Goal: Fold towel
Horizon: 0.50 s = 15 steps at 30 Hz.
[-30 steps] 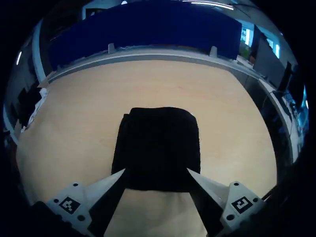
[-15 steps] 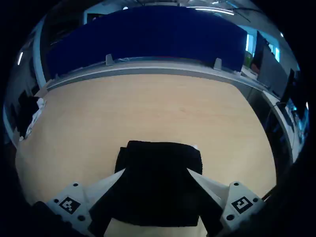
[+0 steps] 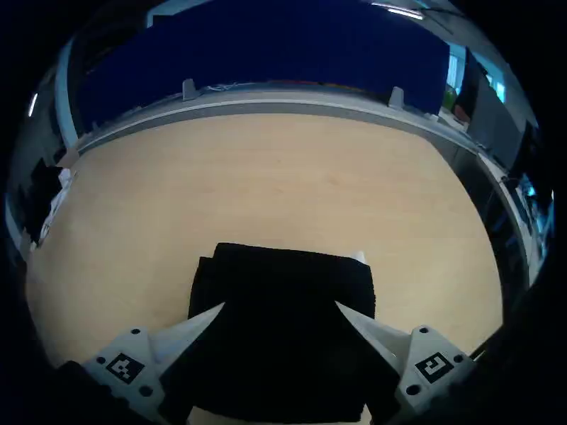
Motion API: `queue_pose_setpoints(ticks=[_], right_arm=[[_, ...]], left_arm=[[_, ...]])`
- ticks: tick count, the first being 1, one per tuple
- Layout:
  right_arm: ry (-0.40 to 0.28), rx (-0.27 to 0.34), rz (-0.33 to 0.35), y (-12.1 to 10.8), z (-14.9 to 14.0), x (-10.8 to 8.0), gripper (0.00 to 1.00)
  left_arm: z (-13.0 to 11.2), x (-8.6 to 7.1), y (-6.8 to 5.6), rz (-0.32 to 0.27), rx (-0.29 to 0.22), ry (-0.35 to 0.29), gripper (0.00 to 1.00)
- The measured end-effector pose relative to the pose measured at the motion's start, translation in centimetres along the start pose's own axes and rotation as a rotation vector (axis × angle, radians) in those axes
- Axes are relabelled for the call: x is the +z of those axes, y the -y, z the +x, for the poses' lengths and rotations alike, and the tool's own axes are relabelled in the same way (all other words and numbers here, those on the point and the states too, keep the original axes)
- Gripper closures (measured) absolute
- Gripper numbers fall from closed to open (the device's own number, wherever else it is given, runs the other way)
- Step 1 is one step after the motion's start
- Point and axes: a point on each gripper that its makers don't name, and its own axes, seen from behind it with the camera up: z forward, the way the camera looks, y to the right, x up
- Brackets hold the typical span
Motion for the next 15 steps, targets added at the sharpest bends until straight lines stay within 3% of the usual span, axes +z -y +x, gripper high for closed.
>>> queue_pose_setpoints(ticks=[8, 15], right_arm=[[-0.108, 0.019, -0.008, 0.4, 3.2, -4.0, 0.0], [-0.216, 0.017, -0.003, 2.9, 4.8, -10.1, 0.0]], left_arm=[[0.5, 0.4, 0.3, 0.0, -0.008, -0.017, 0.01], [1.2, 0.7, 0.8, -0.007, -0.02, -0.042, 0.01]])
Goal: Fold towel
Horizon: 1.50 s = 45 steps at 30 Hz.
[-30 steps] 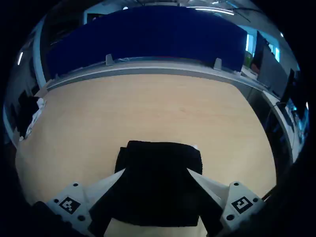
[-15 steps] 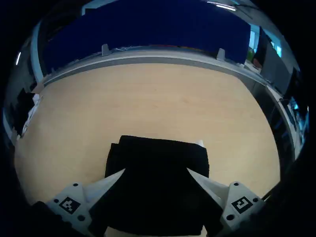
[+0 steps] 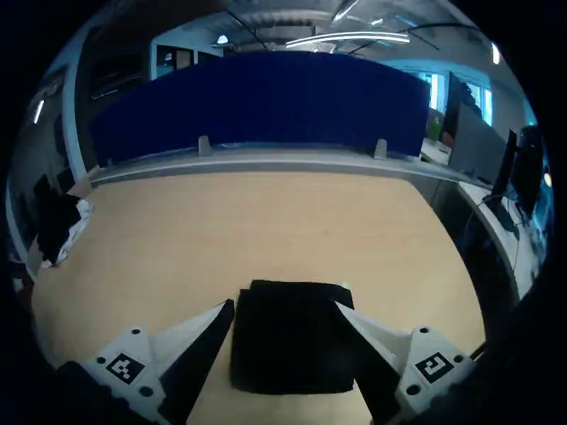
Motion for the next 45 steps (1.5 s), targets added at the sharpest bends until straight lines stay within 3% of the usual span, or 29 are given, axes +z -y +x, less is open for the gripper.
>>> queue_pose_setpoints(ticks=[12, 18, 27, 33, 41, 45], right_arm=[[-0.226, -0.005, -0.012, 5.5, 3.0, -8.4, 0.0], [-0.292, -0.012, -0.036, 7.1, 2.9, -10.1, 0.0], [-0.465, 0.031, -0.081, 9.0, 4.6, -13.1, 0.0], [-0.499, 0.042, -0.077, 10.1, 4.9, -13.7, 0.0], [-0.509, 0.069, -0.05, 11.4, 4.3, -13.9, 0.0], [-0.467, 0.075, -0.035, 11.9, 3.1, -13.3, 0.0]], left_arm=[[0.8, 0.6, 0.5, -0.008, -0.014, -0.053, 0.01], [1.5, 1.0, 1.1, -0.003, -0.04, -0.098, 0.01], [4.5, 0.8, 2.7, 0.024, -0.099, -0.275, 0.01], [5.6, 1.1, 4.3, 0.059, -0.126, -0.37, 0.01], [7.0, 1.3, 4.5, 0.037, -0.128, -0.502, 0.01], [7.9, 1.3, 4.7, 0.049, -0.112, -0.58, 0.01]])
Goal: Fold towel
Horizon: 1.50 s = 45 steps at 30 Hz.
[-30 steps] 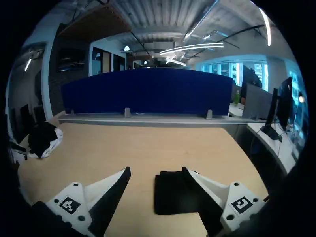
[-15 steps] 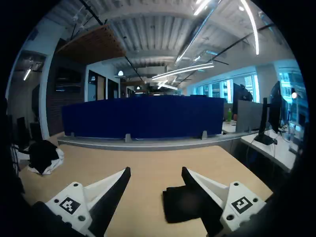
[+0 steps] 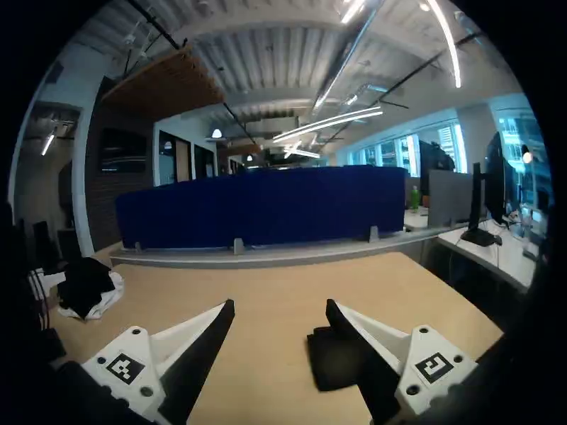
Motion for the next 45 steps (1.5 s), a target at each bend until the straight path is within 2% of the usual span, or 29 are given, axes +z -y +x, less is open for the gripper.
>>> queue_pose_setpoints(ticks=[6, 14, 17, 24, 29, 37, 45], right_arm=[[0.05, -0.041, -0.005, -0.6, -1.0, 0.3, 0.0], [0.082, -0.118, -0.015, -0.9, -0.7, 1.0, 0.0], [0.088, -0.126, -0.012, -0.7, -0.7, 1.2, 0.0], [0.098, -0.11, 0.003, -0.3, -1.3, 2.2, 0.0], [0.108, -0.099, 0.008, -0.2, -2.1, 3.1, 0.0], [0.121, -0.133, 0.018, 0.3, -2.5, 4.1, 0.0], [0.126, -0.146, 0.039, 1.2, -2.4, 4.7, 0.0]], left_arm=[[-0.2, 0.5, 0.8, 0.026, 0.012, -0.072, 0.01], [-1.6, 1.4, 1.9, 0.071, 0.042, -0.121, 0.01], [-2.5, 1.9, 2.6, 0.084, 0.047, -0.133, 0.01], [-4.6, 3.0, 3.8, 0.108, 0.083, -0.15, 0.01], [-5.8, 3.7, 4.9, 0.126, 0.079, -0.154, 0.01], [-7.1, 4.1, 6.2, 0.156, 0.094, -0.145, 0.01], [-8.1, 4.2, 6.6, 0.162, 0.083, -0.137, 0.01]])
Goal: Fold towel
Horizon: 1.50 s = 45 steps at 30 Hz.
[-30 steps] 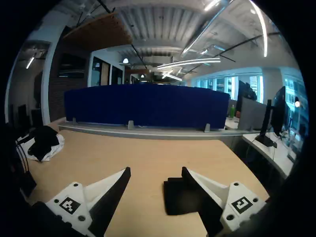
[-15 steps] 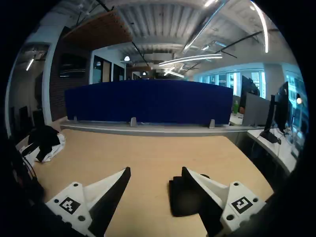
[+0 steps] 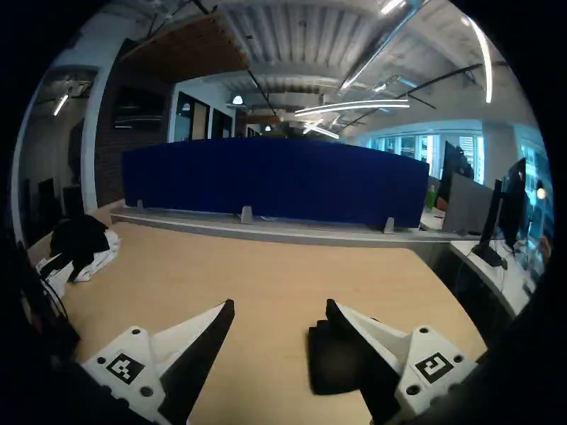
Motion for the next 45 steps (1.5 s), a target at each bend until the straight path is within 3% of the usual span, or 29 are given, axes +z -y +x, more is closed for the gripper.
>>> queue_pose_setpoints(ticks=[9, 24, 38, 45], right_arm=[[0.005, -0.017, 0.013, 0.7, 0.1, 0.2, 0.0], [-0.023, 0.028, 0.007, -0.2, 1.1, -0.2, 0.0], [-0.181, 0.084, -0.043, -4.4, 4.2, -1.6, 0.0], [-0.249, 0.126, -0.07, -7.1, 1.8, -1.4, 0.0]], left_arm=[[-0.2, -0.3, 0.7, 0.007, 0.005, 0.002, 0.01], [-1.2, -0.5, 0.0, -0.011, 0.023, 0.032, 0.01], [-1.1, -0.6, -0.1, -0.011, 0.024, 0.032, 0.01], [-1.1, -0.6, 0.0, -0.011, 0.024, 0.032, 0.01]])
